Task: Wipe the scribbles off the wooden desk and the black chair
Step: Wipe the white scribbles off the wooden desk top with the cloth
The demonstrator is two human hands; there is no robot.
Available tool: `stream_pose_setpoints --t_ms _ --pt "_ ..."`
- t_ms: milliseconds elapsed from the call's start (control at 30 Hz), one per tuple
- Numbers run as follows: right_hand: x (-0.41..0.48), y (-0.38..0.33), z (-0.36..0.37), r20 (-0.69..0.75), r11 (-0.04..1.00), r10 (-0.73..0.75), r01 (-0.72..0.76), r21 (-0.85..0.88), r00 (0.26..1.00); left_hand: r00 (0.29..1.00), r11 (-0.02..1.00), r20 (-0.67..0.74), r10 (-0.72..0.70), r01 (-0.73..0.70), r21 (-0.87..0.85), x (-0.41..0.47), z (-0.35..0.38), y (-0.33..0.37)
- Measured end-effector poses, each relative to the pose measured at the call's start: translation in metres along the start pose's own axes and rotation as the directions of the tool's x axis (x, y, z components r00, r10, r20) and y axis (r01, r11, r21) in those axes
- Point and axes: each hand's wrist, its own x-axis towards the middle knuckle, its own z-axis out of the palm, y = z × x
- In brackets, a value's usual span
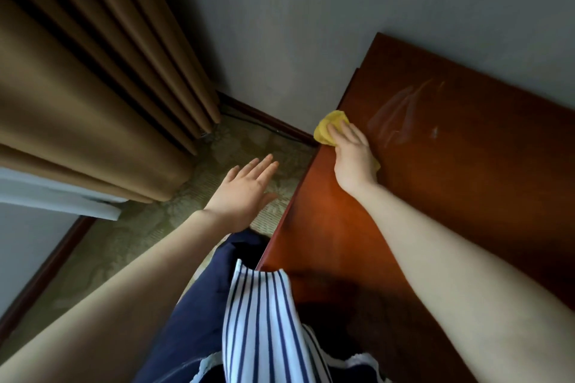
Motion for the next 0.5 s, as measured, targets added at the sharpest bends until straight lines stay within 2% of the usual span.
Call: stream_pose_setpoints --t_ms 200,300,400,500 --pt "-0.077 -0.009 0.009 0.085 0.970 -0.232 0.238 -0.058 0.969 0.984 0.992 -0.165 -0.073 0.055 -0.111 -0.024 0.009 0.009" --pt "-0.112 -0.009 0.012 0.109 0.934 -0.340 0.349 -0.075 0.934 0.974 0.988 -0.202 -0.099 0.072 -0.135 -0.031 0.014 0.018" --pt "-0.145 -0.007 0.011 0.158 0.882 -0.452 0.467 -0.073 0.878 0.970 0.990 -0.222 -0.099 0.072 -0.123 -0.035 0.020 0.028" --pt "-0.172 0.003 0.008 0.182 0.789 -0.598 0.614 -0.041 0.781 0.973 0.994 -0.217 -0.083 0.065 -0.092 -0.034 0.024 0.036"
